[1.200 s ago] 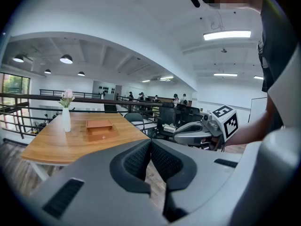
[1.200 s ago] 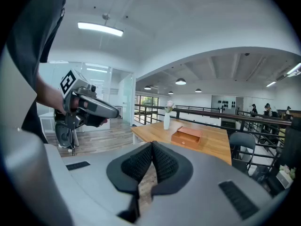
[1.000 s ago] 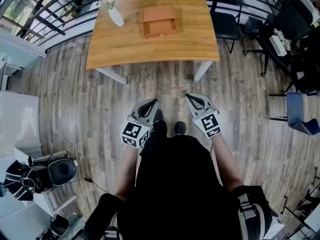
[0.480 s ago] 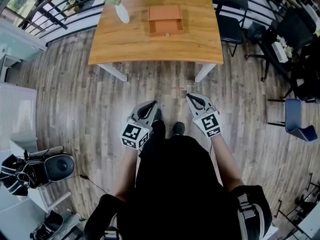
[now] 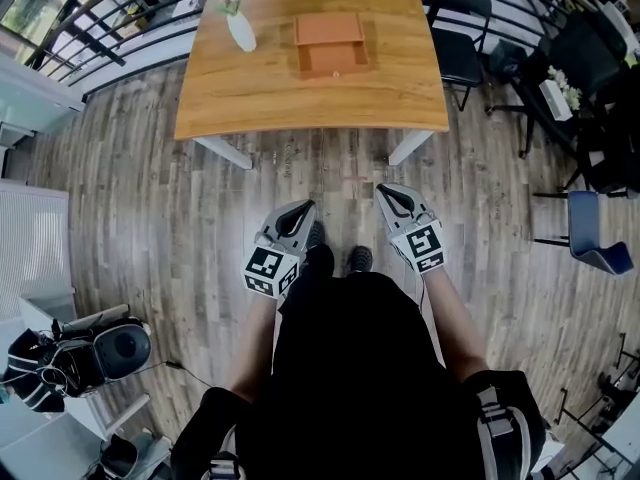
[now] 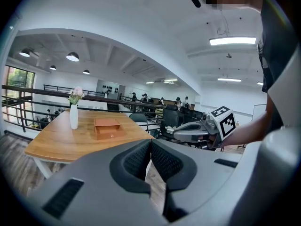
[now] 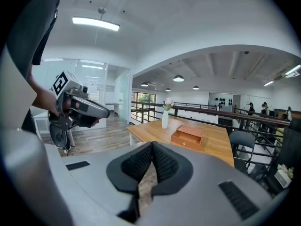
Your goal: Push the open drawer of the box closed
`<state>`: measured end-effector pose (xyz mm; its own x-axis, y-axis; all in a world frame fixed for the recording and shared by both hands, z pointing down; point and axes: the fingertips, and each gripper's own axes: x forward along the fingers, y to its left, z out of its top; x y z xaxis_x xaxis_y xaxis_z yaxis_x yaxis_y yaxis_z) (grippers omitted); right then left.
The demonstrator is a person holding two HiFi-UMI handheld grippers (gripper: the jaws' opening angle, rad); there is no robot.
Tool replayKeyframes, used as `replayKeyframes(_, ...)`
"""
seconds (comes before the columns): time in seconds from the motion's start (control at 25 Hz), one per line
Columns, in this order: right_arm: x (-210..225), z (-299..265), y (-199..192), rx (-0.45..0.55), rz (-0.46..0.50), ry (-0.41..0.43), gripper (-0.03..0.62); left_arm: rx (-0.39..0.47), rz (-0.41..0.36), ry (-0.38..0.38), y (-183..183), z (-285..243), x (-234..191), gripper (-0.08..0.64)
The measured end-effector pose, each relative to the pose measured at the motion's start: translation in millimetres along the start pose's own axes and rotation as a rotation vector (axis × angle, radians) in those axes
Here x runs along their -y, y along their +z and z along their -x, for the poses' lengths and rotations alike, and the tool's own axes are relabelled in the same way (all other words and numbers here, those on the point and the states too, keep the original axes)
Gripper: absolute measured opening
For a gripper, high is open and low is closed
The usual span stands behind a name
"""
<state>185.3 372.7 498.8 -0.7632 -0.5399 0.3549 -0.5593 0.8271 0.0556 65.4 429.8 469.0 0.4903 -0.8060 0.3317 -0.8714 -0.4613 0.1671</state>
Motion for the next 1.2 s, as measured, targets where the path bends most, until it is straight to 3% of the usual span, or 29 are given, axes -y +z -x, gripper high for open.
replayKeyframes(0.68, 15.2, -129.8, 44.4, -0.022, -0.004, -0.124, 0.015, -0.006, -0.051, -0.107, 33.7, -24.9, -148.8, 0.023)
replayKeyframes(1.2, 5.6, -175.5, 48.8, -0.057, -0.026, -0.15, 0.015, -0.039, -0.059, -0.152, 32.1, -28.4, -197.4, 0.023)
